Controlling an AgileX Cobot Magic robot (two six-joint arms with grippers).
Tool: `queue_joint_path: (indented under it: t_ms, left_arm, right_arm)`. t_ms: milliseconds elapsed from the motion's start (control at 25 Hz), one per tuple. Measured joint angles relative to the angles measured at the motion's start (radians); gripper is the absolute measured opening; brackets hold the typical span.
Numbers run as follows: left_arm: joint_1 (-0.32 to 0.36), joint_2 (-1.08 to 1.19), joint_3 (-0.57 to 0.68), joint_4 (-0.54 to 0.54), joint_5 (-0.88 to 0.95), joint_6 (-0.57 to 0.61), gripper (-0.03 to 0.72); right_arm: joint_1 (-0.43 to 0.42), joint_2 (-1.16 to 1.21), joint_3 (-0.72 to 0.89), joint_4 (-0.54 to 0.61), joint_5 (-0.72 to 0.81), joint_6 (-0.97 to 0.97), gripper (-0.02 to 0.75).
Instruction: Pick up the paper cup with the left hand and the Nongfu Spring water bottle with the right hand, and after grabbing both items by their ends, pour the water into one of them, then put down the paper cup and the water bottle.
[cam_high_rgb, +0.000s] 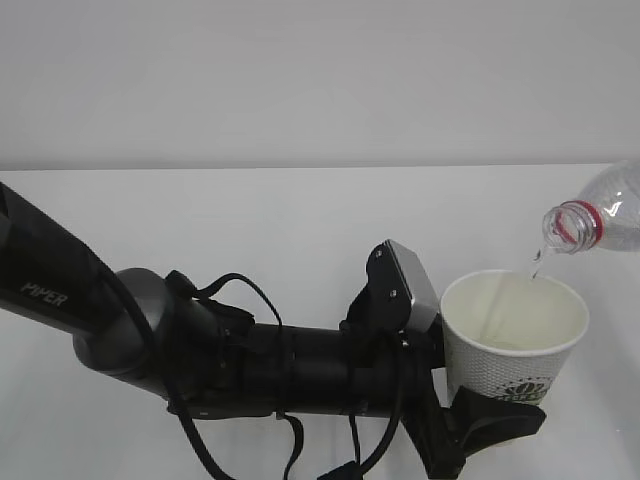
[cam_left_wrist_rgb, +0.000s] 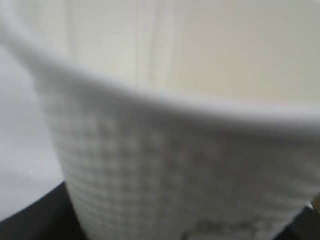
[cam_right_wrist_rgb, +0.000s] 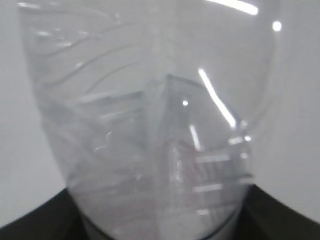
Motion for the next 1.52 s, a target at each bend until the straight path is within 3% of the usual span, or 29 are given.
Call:
queue_joint_path:
  t_ms: [1520]
  left_arm:
    - [0.000,0.000,0.000,0.000,0.000,0.000,0.543]
  right_arm:
    - [0.000,0.000,0.000,0.000,-0.002,-0.016,0.430]
